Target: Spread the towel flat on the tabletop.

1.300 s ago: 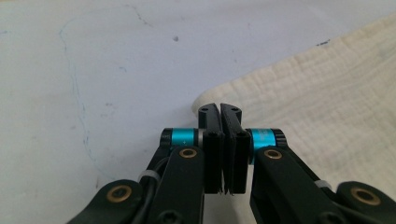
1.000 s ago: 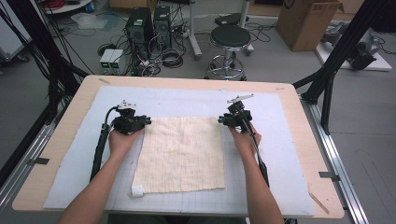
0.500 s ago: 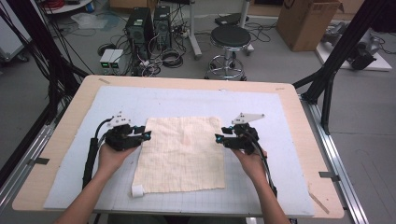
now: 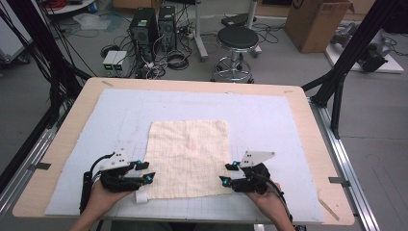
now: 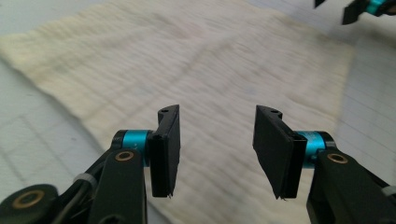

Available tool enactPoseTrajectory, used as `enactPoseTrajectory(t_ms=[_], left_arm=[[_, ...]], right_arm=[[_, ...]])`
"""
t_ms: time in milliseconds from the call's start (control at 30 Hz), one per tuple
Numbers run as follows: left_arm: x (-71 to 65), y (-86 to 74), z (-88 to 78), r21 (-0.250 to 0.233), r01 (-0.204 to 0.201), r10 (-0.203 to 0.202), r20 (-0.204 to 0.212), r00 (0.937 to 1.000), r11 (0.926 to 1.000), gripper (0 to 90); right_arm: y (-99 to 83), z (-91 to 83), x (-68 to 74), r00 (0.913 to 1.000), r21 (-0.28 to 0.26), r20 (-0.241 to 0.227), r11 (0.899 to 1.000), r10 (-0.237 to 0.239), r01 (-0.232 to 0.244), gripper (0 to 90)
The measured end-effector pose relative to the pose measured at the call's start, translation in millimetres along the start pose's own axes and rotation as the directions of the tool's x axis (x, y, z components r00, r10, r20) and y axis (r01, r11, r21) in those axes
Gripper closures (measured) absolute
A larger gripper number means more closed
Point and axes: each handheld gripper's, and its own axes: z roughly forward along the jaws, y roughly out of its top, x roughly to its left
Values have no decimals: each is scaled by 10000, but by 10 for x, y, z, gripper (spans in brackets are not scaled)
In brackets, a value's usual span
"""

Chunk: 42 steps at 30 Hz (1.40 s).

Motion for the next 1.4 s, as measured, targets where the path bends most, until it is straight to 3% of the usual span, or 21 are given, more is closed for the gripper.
enactPoseTrajectory(t_ms=[167, 333, 400, 433, 500, 633, 733, 1200, 1400], left_arm=[[-74, -108, 26, 692, -397, 389, 136, 9992, 9968, 508], [-102, -139, 64, 1148, -730, 710, 215, 9972, 9907, 527], [-122, -162, 91, 1459, -1125, 1109, 187, 9937, 9829, 563], [-130, -165, 92, 1395, -1177, 1172, 119, 9930, 9832, 573], [-117, -160, 88, 1413, -960, 959, 69, 9954, 9853, 599], [-103, -161, 80, 1432, -963, 995, -152, 9949, 9850, 700], [-100, -161, 79, 1416, -899, 943, -252, 9952, 9858, 763], [-99, -155, 75, 1418, -792, 825, -174, 9964, 9867, 731], [-129, -164, 51, 1488, -784, 797, -27, 9968, 9858, 739]], right_arm=[[-110, 62, 148, 9977, 755, -172, 9949, -657, 669, 557], [-171, 90, 175, 9975, 1149, -206, 9909, -678, 697, 615], [-166, 93, 181, 9975, 1174, -170, 9906, -682, 697, 641], [-163, 92, 180, 9977, 1220, -180, 9903, -654, 671, 669], [-163, 97, 175, 9983, 1197, -421, 9918, -400, 448, 744], [-147, 101, 182, 9976, 1385, -692, 9903, 46, 50, 873], [-149, 99, 168, 9963, 1398, -797, 9900, 314, -200, 883], [-213, 11, 298, 9911, 1555, -1231, 9873, 514, -319, 887], [-241, -18, 323, 9910, 1548, -1197, 9871, 600, -411, 886]])
